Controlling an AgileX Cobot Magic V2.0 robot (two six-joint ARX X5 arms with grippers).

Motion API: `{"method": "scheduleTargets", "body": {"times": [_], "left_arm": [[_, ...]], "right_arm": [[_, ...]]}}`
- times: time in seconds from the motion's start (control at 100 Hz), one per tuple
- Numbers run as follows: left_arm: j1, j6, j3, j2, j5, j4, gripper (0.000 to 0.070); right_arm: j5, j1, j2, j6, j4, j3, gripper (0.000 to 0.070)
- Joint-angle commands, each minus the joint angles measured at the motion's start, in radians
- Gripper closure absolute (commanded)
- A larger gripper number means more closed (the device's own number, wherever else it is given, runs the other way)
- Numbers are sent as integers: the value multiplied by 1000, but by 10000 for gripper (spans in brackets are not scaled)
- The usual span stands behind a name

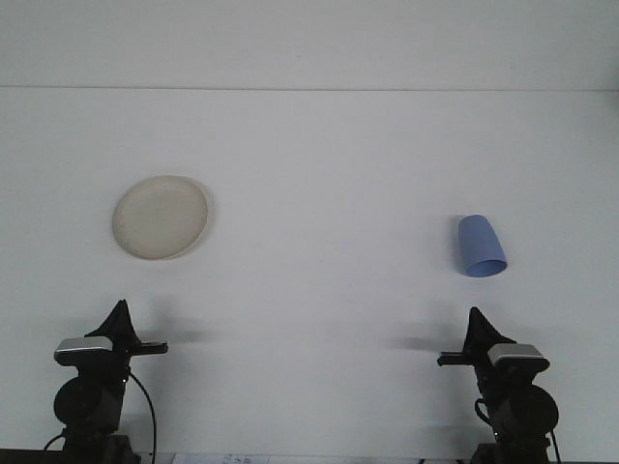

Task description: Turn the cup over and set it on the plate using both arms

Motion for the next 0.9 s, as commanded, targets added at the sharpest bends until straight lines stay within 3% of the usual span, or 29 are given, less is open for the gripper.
{"method": "scheduleTargets", "body": {"times": [0.0,0.06,0.1,0.18,0.21,0.36,0.6,0.89], "left_arm": [[1,12,-19,-2,-3,14,685],[1,12,-19,-2,-3,14,685],[1,12,-19,-2,-3,14,685],[1,12,-19,-2,-3,14,685],[1,12,-19,-2,-3,14,685],[1,12,-19,-2,-3,14,685],[1,12,-19,-2,-3,14,685],[1,12,-19,-2,-3,15,685]], "right_arm": [[13,0,0,79,23,11,693],[74,0,1,81,11,42,656],[119,1,6,79,2,65,542],[177,1,36,59,-4,115,250],[187,1,53,41,-8,135,199],[206,1,193,-8,-14,200,208],[400,-1,455,-88,64,207,216],[403,-44,820,-148,393,207,227]]}}
